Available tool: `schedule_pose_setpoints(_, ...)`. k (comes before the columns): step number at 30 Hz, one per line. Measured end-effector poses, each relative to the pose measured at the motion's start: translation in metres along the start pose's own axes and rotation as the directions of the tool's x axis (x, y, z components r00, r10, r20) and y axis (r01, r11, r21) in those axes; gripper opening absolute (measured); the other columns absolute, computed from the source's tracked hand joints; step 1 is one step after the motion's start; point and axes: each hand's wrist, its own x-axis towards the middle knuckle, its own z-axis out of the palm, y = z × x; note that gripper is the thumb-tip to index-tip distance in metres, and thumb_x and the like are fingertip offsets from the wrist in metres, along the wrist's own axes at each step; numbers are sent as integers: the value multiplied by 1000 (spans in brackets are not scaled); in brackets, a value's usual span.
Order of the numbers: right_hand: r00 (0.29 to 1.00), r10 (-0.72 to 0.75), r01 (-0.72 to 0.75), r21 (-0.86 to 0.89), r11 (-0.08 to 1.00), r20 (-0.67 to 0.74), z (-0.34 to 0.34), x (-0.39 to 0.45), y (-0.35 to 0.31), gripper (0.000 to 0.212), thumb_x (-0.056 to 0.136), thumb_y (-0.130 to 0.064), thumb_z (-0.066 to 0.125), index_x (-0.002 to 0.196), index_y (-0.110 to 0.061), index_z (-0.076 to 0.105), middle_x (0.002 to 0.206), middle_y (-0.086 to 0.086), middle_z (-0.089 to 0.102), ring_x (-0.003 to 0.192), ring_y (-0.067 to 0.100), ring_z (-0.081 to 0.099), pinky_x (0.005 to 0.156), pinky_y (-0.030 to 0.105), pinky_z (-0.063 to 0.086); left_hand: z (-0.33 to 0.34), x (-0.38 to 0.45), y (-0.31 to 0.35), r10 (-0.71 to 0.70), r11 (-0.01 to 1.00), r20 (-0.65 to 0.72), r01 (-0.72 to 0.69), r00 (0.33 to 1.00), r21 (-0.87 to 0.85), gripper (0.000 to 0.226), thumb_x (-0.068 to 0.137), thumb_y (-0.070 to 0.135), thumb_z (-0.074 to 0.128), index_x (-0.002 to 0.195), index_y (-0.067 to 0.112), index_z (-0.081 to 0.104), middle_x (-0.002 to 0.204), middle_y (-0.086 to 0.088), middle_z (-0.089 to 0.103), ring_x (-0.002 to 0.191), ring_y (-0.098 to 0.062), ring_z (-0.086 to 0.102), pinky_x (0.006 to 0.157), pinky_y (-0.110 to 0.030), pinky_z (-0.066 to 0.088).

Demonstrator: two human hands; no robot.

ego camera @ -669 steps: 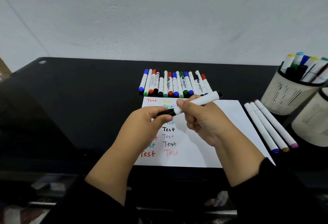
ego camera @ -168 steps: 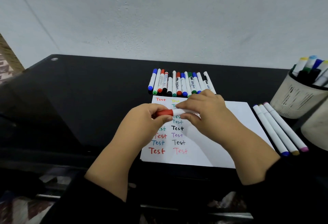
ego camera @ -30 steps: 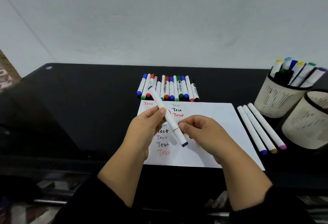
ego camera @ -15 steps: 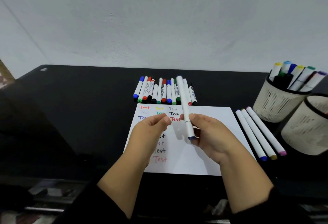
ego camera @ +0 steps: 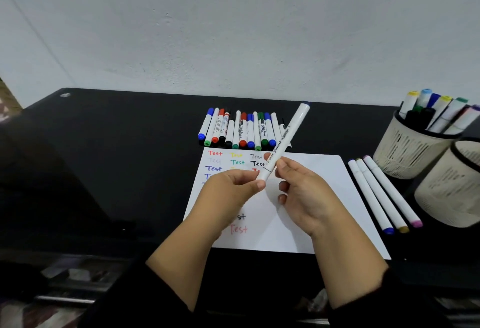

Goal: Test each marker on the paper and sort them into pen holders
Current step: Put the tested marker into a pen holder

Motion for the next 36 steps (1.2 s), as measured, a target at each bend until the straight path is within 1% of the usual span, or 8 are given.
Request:
schedule_pose_setpoints(5,996,-26,25,-16,1000,-82,-2,4,-2,31,93,-26,58,122,-17,64,88,-10,53,78,9,41,65,24,34,-5,1,-2,21,983,-33,-15,999,185,10,88,33,62,96,40,63,85,19,63,72,1,53,55,-15,39)
schedule_pose_setpoints(10,996,-71,69,-33,997,-60,-3,3,-4,28,93,-22,58,119,-16,66,83,-11,52,77,11,38,67,25,34,-8,2,-5,60,962,-68,-40,996,271,13,89,33,61,87,46,58,85,17,64,71,-3,54,61,-21,45)
schedule_pose_setpoints(20,994,-95,94,-14,995,-47,-6,-2,-8,16,93,-17,57,100,-19,72,76,-11,54,75,12,34,62,24,33,-9,2,-8,107,936,-115,-61,988,347,22,89,35,60,110,41,61,81,25,56,66,2,53,48,-19,39)
schedule_pose_setpoints(23,994,-96,95,-32,995,-49,-3,-7,-11,16,94,-21,57,93,-22,73,75,-11,56,76,12,36,66,25,34,-8,1,-8,120,927,-115,-69,986,370,23,89,36,60,112,40,60,83,27,53,68,5,51,52,-18,39)
schedule_pose_setpoints(26,989,-128,122,-82,989,-76,0,-11,-12,17,96,-23,53,94,-22,70,75,-14,58,75,8,43,70,25,36,-7,1,-7,114,932,-86,-77,990,353,24,88,37,61,112,40,60,87,28,54,71,10,49,56,-13,35)
schedule_pose_setpoints(29,982,-173,158,-175,972,-76,0,-12,-15,19,99,-25,48,106,-20,65,86,-14,61,75,3,47,70,17,39,-6,0,-7,117,941,-42,-97,992,324,32,88,39,60,120,39,57,85,31,51,77,16,45,58,-8,31)
schedule_pose_setpoints(32,967,-252,215,-414,884,-34,0,-10,-21,17,100,-26,45,107,-22,59,96,-12,62,77,-2,52,55,11,42,-9,0,-5,148,975,-54,-137,987,176,37,89,40,58,125,36,55,100,27,59,93,8,54,67,-10,38)
schedule_pose_setpoints(36,944,-316,253,-820,513,94,1,-4,-28,14,101,-28,41,95,-24,54,92,-5,51,84,15,48,62,27,40,-20,-3,3,151,981,-134,-165,979,-100,37,90,42,56,127,36,54,102,25,60,90,12,51,66,-11,34)
